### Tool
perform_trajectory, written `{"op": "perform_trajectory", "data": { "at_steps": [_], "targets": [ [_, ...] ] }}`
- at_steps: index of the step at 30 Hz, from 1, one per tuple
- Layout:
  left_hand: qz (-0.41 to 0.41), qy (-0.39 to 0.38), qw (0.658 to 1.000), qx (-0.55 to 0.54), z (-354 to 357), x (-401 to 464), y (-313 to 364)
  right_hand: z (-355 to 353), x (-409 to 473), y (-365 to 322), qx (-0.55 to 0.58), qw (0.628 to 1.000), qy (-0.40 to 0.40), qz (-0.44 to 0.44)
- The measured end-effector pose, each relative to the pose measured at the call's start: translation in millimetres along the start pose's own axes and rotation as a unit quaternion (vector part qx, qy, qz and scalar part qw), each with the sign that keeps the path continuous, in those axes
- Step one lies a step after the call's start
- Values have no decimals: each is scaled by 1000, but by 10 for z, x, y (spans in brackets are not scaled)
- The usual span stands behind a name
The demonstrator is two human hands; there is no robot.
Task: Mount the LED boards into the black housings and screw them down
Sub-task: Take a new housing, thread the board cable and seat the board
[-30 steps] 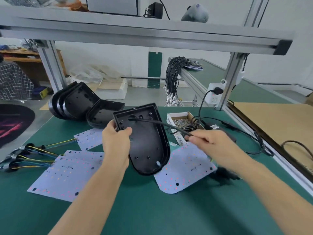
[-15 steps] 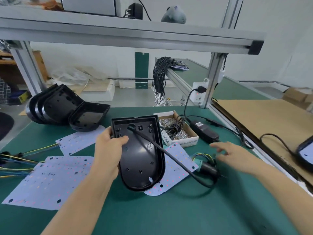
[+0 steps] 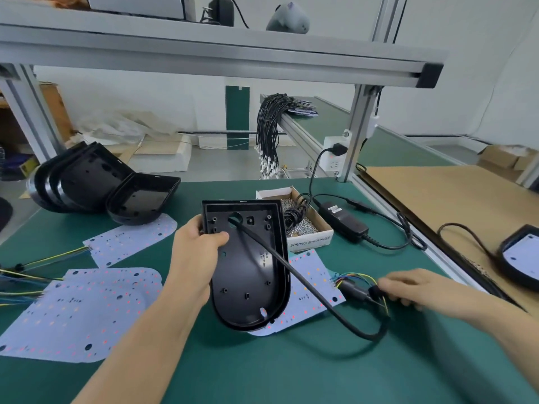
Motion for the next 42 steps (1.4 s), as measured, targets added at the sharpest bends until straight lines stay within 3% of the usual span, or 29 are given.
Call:
{"op": "perform_trajectory", "data": {
  "at_steps": [3,7,10,14,17,18,20,22,24,26,28,29,31,32,34,37,42],
  "targets": [
    [-2,-3,1000,6,33,6,-2,76,-3,-70,-68,998,-6,-16],
    [2,1,1000,17,19,-8,-20,-174,-155,57,-5,998,62,22],
    [-9,10,1000,7,-10,-24,-38,-247,-206,-311,103,988,90,-64],
    [-3,38,999,17,-179,-44,34,-170,18,-976,47,976,144,-154],
    [-5,81,997,15,-471,-31,58,-366,148,-1253,261,928,215,-159],
    [-15,98,995,5,-572,-18,33,-427,163,-1360,285,915,235,-162],
    [-44,125,991,-18,-697,15,-56,-461,194,-1659,208,925,256,-187],
    [-69,142,987,-22,-731,35,-150,-267,238,-2048,116,948,198,-221],
    [-79,149,986,-18,-726,53,-202,35,228,-2334,122,957,68,-252],
    [-77,153,985,-31,-759,89,-223,166,125,-2526,88,954,5,-287],
    [-82,167,980,-63,-833,114,-227,6,45,-2610,25,950,76,-302],
    [-85,175,977,-84,-867,124,-236,-177,-10,-2634,-33,936,177,-302],
    [-91,176,975,-102,-886,127,-243,-508,-230,-2705,-203,848,409,-270],
    [-95,167,977,-92,-869,124,-252,-548,-324,-2763,-265,798,477,-255],
    [-103,141,982,-71,-790,92,-264,-442,-305,-2842,-307,766,499,-265],
    [-112,114,984,-73,-687,49,-315,-378,-186,-2913,-286,758,499,-308],
    [-126,89,983,-102,-619,-18,-395,-623,-157,-2866,-76,797,533,-274]
  ]
}}
Point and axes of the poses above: each hand's wrist, its own x-axis towards the middle knuckle, its own z-axis out of the palm, y = z × x, the point moved 10 cm from there along x, towards the middle knuckle, and after that the axes turned 3 degrees about -z, right-handed, at the moved point
